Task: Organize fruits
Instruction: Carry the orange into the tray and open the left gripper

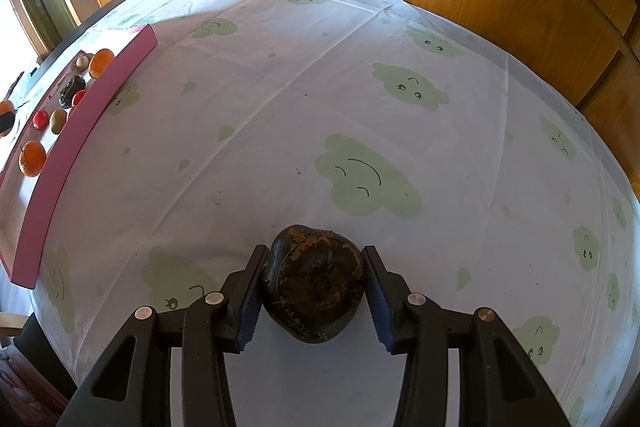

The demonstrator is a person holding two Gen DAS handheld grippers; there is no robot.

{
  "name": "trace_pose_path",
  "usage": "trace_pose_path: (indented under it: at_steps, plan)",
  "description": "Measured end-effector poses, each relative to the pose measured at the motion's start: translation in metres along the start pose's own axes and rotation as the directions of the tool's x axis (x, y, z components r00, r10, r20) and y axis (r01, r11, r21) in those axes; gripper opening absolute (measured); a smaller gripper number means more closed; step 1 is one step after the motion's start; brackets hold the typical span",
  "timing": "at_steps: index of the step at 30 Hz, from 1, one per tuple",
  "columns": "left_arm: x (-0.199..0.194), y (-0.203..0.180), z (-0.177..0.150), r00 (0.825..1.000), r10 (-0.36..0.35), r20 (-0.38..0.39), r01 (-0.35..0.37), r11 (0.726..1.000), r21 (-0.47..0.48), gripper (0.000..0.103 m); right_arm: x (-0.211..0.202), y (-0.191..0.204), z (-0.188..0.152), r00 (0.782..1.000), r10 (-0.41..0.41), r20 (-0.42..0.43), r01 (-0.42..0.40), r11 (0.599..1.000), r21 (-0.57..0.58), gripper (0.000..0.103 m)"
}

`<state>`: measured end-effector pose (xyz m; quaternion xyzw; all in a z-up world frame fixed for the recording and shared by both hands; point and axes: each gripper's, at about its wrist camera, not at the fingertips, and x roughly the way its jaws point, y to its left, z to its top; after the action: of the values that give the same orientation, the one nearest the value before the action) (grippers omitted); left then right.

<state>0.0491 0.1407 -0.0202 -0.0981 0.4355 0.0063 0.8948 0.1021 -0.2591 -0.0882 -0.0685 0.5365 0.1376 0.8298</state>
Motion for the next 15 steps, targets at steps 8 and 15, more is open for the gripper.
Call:
trace_pose_path:
  at_steps: [8, 15]
  plan:
    - [0.033, 0.004, 0.001, 0.997, 0.058, -0.04, -0.057, 0.998, 0.031, 0.04, 0.0, 0.0, -0.001, 1.0, 0.002, 0.005, -0.002, 1.0, 0.001, 0.047]
    - [0.04, 0.009, 0.001, 0.993, 0.107, -0.04, -0.105, 0.994, 0.038, 0.041, -0.001, 0.0, -0.001, 1.0, -0.003, 0.008, 0.003, 1.0, 0.001, 0.047]
